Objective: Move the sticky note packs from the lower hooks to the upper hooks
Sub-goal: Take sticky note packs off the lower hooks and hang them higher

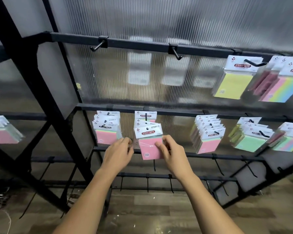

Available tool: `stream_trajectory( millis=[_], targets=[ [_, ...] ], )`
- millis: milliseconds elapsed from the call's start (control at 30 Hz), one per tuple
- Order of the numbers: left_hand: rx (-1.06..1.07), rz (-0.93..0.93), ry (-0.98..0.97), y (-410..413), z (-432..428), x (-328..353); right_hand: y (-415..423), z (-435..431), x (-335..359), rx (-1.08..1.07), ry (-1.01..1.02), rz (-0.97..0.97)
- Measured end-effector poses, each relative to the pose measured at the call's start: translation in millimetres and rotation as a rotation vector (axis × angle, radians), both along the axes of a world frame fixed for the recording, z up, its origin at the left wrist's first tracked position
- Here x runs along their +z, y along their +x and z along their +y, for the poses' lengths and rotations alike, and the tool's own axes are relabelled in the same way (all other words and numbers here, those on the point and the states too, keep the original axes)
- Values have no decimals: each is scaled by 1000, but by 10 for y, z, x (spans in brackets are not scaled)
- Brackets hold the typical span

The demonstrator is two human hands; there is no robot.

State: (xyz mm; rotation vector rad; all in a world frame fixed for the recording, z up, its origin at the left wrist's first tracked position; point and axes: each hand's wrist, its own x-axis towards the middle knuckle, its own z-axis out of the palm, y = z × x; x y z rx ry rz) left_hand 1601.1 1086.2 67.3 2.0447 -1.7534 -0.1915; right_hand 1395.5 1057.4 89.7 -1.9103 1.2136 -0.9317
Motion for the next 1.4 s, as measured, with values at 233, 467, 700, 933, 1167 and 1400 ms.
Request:
stream_trajectory(
  millis=[233,467,700,933,1167,1400],
  targets=[
    [17,35,-17,-82,-139,56,-247,23,-20,-110,-41,25],
    [41,63,-15,-177,-219,81,-412,20,-33,-169,-53,25],
    [97,275,-22,-262,-223,49,-448,104,-13,-151,-50,23],
    [55,395,-68,-350,-118,58,-487,192,17,-137,-30,32],
    [11,447,-150,-341,91,69,-495,254,29,-153,2,1],
    [-30,459,-210,-389,298,158,-536,292,91,-165,-16,-31]
  ],
)
